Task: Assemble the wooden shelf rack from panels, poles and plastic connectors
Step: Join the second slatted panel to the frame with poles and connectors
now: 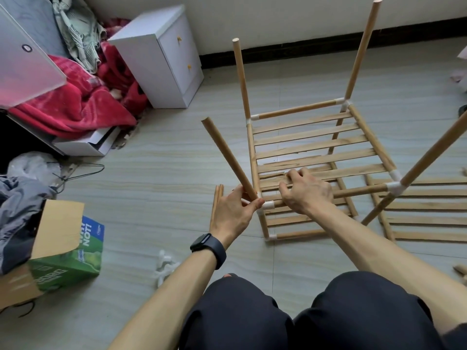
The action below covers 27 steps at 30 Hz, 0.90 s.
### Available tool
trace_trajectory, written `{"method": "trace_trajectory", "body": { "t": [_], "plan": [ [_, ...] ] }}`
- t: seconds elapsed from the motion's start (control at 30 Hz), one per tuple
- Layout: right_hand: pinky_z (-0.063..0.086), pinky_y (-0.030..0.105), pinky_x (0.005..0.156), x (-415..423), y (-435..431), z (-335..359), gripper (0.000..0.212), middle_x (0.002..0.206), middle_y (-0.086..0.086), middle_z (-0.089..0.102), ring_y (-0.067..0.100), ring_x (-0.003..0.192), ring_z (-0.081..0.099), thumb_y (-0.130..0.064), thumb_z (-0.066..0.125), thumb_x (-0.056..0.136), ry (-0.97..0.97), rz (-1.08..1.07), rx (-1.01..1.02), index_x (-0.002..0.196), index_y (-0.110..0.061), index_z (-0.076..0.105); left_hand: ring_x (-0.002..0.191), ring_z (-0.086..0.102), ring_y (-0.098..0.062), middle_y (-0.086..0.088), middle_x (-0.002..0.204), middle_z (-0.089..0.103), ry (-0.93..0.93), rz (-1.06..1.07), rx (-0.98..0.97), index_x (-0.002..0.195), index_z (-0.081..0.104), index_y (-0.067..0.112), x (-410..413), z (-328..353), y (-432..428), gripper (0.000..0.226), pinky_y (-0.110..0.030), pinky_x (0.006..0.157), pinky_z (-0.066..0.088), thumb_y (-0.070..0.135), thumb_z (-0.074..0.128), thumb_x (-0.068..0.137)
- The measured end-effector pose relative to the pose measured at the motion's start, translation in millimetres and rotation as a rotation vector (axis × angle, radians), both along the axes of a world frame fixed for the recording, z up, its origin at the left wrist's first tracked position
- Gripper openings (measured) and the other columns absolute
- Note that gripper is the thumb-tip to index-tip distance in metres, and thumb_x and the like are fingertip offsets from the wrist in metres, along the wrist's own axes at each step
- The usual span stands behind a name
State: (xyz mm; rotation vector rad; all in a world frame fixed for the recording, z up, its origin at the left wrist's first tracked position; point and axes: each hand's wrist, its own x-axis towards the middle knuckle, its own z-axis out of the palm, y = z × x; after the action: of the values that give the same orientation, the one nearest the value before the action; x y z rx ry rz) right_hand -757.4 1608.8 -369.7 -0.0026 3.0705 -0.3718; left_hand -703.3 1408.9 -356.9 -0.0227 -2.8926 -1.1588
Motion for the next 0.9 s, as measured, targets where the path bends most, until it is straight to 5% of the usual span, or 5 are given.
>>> {"method": "trace_trajectory", "body": {
  "t": [0.37,0.53,0.67,0.8,0.9],
  "plan": [
    [0.037,0.031,0.056,6.0,-3.4,7.6,0.051,0.133,0.011,0.043,0.024,0.076,0.053,-0.05,0.042,0.098,0.077,0.003,-0.033,0.137,-0.018,0.041,0.089,0.061,-0.015,0.013,0.089,0.059,-0.047,-0.137,-0.266,0.094,0.06,0.032,-11.5,17.9,9.2,0.018,-0.033,0.078,0.052,0.05,0.061,0.095],
    [0.035,0.022,0.048,15.9,1.2,55.2,0.07,0.131,0.022,0.039,0.023,0.083,0.05,-0.024,0.074,0.084,0.692,0.256,-0.176,0.135,-0.014,0.028,0.083,0.059,-0.013,0.013,0.087,0.056,-0.006,-0.18,-0.303,0.092,0.047,0.041,-34.2,57.0,5.0,0.015,-0.039,0.074,0.054,0.054,0.053,0.097],
    [0.04,0.05,0.105,11.8,4.0,92.5,0.078,0.157,0.02,0.019,0.038,0.139,0.034,-0.019,0.068,0.083,0.978,0.397,0.068,0.151,-0.02,0.03,0.078,0.058,-0.014,0.012,0.081,0.057,-0.026,-0.242,-0.456,0.081,0.045,0.038,-40.9,85.4,2.4,0.024,-0.04,0.071,0.053,0.055,0.051,0.098],
    [0.018,0.059,0.12,6.3,8.8,112.7,0.05,0.159,0.018,0.037,0.038,0.15,0.023,-0.026,0.062,0.088,0.706,0.412,0.328,0.137,-0.021,0.057,0.076,0.054,-0.007,0.016,0.083,0.055,0.028,-0.359,-0.387,0.087,0.053,0.038,-42.1,116.6,-7.7,0.014,-0.04,0.071,0.053,0.046,0.056,0.098],
    [0.048,0.04,0.074,4.4,12.1,109.5,0.033,0.084,0.003,0.066,0.03,0.087,0.065,-0.044,0.041,0.104,0.325,0.262,0.0,0.082,-0.024,0.054,0.08,0.062,0.001,0.021,0.087,0.062,0.195,-0.272,-0.093,0.11,0.058,0.043,-36.4,127.4,-14.9,0.02,-0.023,0.067,0.056,0.051,0.064,0.092]
  ]
}}
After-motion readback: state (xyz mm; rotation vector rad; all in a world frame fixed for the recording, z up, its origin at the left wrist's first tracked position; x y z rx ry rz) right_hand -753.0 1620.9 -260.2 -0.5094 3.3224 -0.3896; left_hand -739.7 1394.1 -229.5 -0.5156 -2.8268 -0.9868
